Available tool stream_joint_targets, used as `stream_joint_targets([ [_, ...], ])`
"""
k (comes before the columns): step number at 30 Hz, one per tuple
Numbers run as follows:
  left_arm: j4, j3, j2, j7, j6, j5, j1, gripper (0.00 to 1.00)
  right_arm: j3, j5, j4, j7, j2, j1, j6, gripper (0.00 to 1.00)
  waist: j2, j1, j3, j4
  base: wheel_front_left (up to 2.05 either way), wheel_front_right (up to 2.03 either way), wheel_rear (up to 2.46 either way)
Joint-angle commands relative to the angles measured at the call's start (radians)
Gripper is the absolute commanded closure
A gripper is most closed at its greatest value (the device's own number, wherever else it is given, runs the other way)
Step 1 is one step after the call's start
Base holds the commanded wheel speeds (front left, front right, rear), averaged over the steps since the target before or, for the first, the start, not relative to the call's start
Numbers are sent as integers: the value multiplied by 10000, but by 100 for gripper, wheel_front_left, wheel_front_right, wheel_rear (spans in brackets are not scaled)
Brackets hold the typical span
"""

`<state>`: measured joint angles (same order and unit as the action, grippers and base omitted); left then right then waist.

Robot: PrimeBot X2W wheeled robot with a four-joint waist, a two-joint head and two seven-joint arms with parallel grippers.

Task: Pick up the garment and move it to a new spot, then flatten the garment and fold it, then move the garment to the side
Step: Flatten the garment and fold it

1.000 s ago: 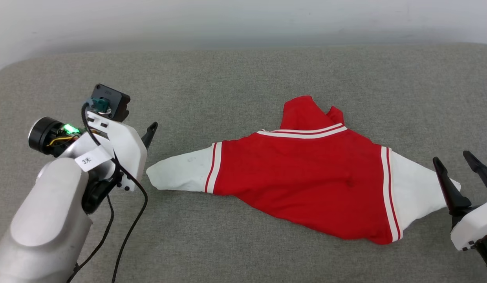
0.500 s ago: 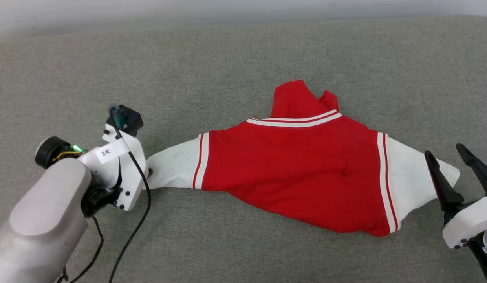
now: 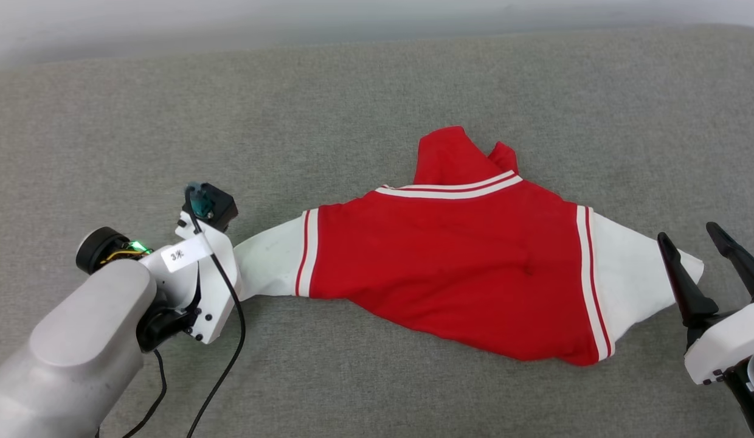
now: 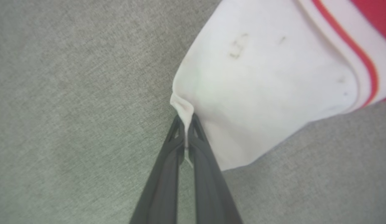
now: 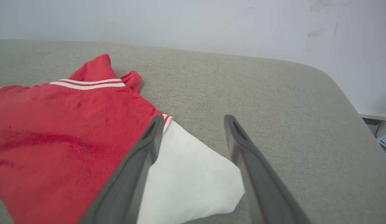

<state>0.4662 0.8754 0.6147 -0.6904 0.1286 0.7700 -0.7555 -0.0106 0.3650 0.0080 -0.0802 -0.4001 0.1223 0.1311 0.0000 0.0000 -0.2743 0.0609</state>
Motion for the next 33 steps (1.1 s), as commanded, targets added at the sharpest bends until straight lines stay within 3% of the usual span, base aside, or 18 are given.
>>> stream_joint_targets([
  [1,70,158,69,541,10,-125,264,100,10,-55,12,40,94,-146,-7,0,0,0,235,-121,0,0,0],
  [6,-471,-327,272,2373,-142,-406,21,100,123,-86,51,80,194,-355,-7,0,0,0,702,-364,0,0,0],
  [12,-2120,-933,943,3681,-1090,-708,604,100,244,-114,84,139,442,-759,-7,0,0,0,1264,-640,0,0,0],
  [20,-5037,-1570,2266,4014,-2922,-396,2633,100,548,-156,62,208,738,-1300,-7,0,0,0,1826,-960,0,0,0],
  [21,-5037,-1570,2266,4014,-2922,-396,2633,100,548,-156,62,208,738,-1300,-7,0,0,0,1826,-960,0,0,0],
  [27,-6702,-1986,3338,4118,-4195,94,4443,100,809,-152,-4,295,891,-1651,-7,0,0,0,1954,-1151,0,0,0],
  [33,-7792,-2263,3982,4308,-4839,352,5396,100,936,-179,-94,358,1019,-1798,-7,0,0,0,1840,-1211,0,0,0],
])
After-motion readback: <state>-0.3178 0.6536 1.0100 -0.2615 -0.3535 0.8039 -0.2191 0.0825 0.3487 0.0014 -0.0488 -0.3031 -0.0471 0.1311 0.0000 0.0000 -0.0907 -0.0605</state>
